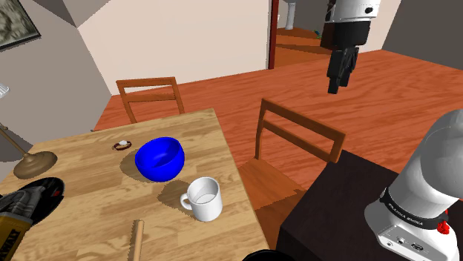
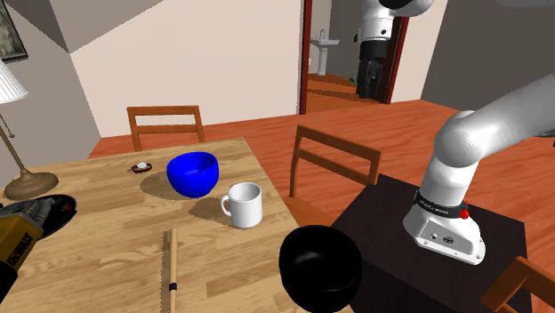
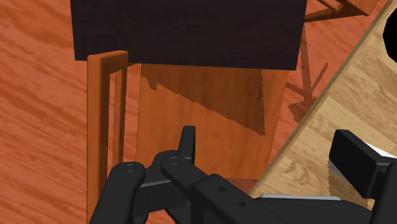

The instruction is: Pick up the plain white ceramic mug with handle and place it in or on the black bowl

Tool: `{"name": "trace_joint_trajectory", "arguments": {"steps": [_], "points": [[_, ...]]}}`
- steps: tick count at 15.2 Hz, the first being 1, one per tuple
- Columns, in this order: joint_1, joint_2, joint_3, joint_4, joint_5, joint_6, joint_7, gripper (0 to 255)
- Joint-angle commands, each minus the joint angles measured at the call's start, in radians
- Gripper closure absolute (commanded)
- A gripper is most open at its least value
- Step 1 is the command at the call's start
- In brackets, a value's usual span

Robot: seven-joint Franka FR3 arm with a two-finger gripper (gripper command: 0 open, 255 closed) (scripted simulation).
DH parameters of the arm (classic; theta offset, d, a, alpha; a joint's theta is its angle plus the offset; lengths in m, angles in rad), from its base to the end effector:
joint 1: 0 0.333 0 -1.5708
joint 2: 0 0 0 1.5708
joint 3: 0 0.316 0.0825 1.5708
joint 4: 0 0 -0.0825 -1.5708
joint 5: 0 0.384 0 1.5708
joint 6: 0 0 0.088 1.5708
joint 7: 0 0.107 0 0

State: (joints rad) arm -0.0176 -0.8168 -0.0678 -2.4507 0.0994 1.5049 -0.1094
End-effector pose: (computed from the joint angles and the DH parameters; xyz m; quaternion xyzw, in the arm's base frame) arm 0.2878 -0.0180 0.5507 -0.9948 -0.0242 0.0582 0.0796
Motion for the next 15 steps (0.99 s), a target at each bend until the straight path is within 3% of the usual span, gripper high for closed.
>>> {"name": "trace_joint_trajectory", "arguments": {"steps": [1,8,15], "points": [[0.000,0.000,0.000,0.000,0.000,0.000,0.000,0],[0.055,0.105,0.149,-0.051,0.092,0.184,0.135,0],[0.098,0.286,0.294,-0.032,0.148,0.374,0.268,0]]}}
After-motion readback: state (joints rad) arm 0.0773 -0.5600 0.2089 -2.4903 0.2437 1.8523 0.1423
